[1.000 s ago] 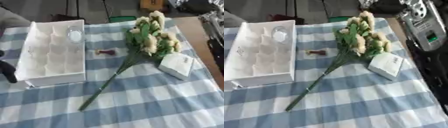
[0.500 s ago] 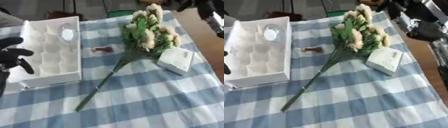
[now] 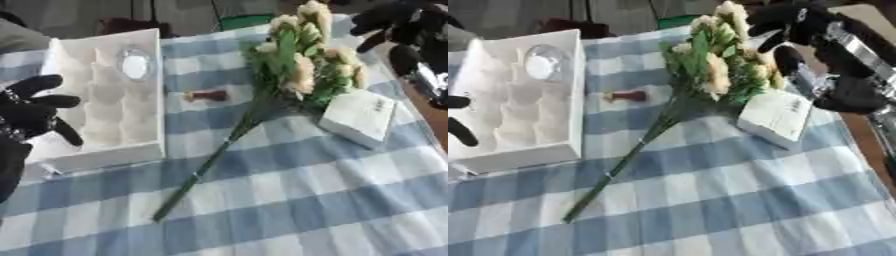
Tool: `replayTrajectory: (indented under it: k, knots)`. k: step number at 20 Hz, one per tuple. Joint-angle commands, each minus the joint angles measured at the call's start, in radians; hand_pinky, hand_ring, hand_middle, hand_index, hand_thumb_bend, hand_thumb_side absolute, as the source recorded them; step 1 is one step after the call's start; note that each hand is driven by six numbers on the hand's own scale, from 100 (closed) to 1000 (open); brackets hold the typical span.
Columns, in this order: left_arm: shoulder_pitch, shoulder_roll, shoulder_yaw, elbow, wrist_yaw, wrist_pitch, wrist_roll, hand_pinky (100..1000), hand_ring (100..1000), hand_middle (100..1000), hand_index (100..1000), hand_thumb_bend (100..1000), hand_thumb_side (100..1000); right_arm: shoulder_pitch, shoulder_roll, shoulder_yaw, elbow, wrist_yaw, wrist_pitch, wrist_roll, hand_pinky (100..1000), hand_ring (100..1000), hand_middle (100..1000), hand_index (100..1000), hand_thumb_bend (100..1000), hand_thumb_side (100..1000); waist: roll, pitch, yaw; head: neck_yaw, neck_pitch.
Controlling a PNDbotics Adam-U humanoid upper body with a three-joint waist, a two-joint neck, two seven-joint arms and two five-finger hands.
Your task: Pick up objects on the table and place them in the box.
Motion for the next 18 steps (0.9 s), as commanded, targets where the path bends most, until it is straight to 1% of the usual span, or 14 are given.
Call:
replayTrajectory:
  k: [1, 4, 5, 8, 12, 18]
  knots:
    - [-0.001, 0.002, 0.003, -0.021, -0.010, -0.004, -0.003, 524, 829, 890, 785, 134, 805, -0.002, -0.006, -0.015, -0.027, 0.026, 0.000, -0.006, 697, 822, 822, 907, 100, 639, -0.004, -0.014, 0.000, 0.005, -0.013]
    - [0.002, -0.005, 0.000, -0.021, -0.021, 0.001, -0.014, 522, 828, 889, 784, 140, 803, 0.017, 0.010, -0.024, -0.035, 0.071, -0.003, -0.008, 705, 824, 823, 909, 100, 644, -0.005, -0.012, 0.001, 0.009, -0.018]
    - [0.003, -0.007, -0.001, -0.021, -0.024, 0.002, -0.018, 521, 823, 885, 783, 154, 783, 0.021, 0.015, -0.025, -0.037, 0.085, -0.003, -0.010, 723, 830, 827, 912, 100, 636, -0.005, -0.013, 0.001, 0.010, -0.019]
    - [0.000, -0.007, -0.001, -0.021, -0.023, 0.001, -0.023, 519, 820, 883, 781, 159, 777, 0.034, 0.025, -0.028, -0.042, 0.125, -0.010, -0.013, 732, 837, 832, 915, 100, 640, -0.009, -0.012, 0.002, 0.014, -0.025]
    - [-0.002, -0.007, -0.001, -0.021, -0.020, 0.007, -0.029, 517, 811, 875, 778, 171, 766, 0.050, 0.034, -0.032, -0.050, 0.154, -0.022, -0.020, 764, 859, 849, 925, 100, 632, -0.022, -0.013, 0.005, 0.020, -0.027]
    - [-0.001, -0.007, 0.001, -0.021, -0.019, 0.013, -0.034, 515, 806, 870, 776, 175, 761, 0.062, 0.039, -0.032, -0.053, 0.170, -0.031, -0.019, 767, 860, 856, 932, 100, 635, -0.031, -0.015, 0.007, 0.020, -0.028]
